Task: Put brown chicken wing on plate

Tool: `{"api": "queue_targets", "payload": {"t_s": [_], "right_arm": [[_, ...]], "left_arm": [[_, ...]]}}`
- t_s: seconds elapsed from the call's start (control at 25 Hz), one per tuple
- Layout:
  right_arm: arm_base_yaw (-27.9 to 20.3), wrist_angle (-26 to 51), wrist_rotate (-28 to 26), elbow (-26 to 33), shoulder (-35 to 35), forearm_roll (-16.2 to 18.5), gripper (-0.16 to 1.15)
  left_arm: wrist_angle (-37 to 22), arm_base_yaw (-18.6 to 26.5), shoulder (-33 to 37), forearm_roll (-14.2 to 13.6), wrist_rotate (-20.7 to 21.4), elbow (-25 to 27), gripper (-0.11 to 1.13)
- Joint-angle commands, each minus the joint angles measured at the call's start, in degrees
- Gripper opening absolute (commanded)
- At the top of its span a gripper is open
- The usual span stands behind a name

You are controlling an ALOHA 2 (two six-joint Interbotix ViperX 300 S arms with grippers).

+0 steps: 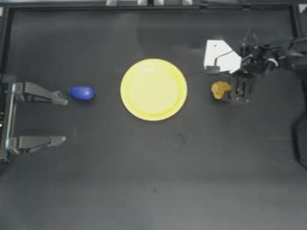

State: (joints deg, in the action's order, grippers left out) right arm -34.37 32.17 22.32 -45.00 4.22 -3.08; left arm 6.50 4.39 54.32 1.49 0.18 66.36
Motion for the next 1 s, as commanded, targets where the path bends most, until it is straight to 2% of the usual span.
{"api": "queue_targets", "payload": {"t_s": [0.04,0.44,0.52,0.64,0.76,1.0], "right_arm": [[-0.44,-0.88,0.09,1.41,-0.88,0.35,1.00],[-1.05,-2.99,-0.09,1.41,-3.69,1.14,0.96],[-1.05,-2.64,-0.18,1.41,-3.69,0.97,0.87],[-1.05,-1.93,-0.53,1.41,-3.52,0.79,0.55],[-0.97,-1.85,-0.44,1.41,-2.64,0.70,0.30],[0.62,-0.35,-0.35,2.72,1.41,0.00,0.29]], "left_arm": [[0.26,0.18,-1.05,0.09,-0.09,-1.58,1.03],[0.26,0.35,-1.05,0.09,-0.09,-1.58,1.03],[0.26,0.44,-1.05,0.09,-0.09,-1.49,1.03],[0.26,0.62,-1.05,0.09,-0.09,-1.58,1.03],[0.26,0.70,-1.05,0.09,-0.18,-1.58,1.03],[-0.09,0.70,-1.05,0.79,-0.09,-1.49,1.03]]}}
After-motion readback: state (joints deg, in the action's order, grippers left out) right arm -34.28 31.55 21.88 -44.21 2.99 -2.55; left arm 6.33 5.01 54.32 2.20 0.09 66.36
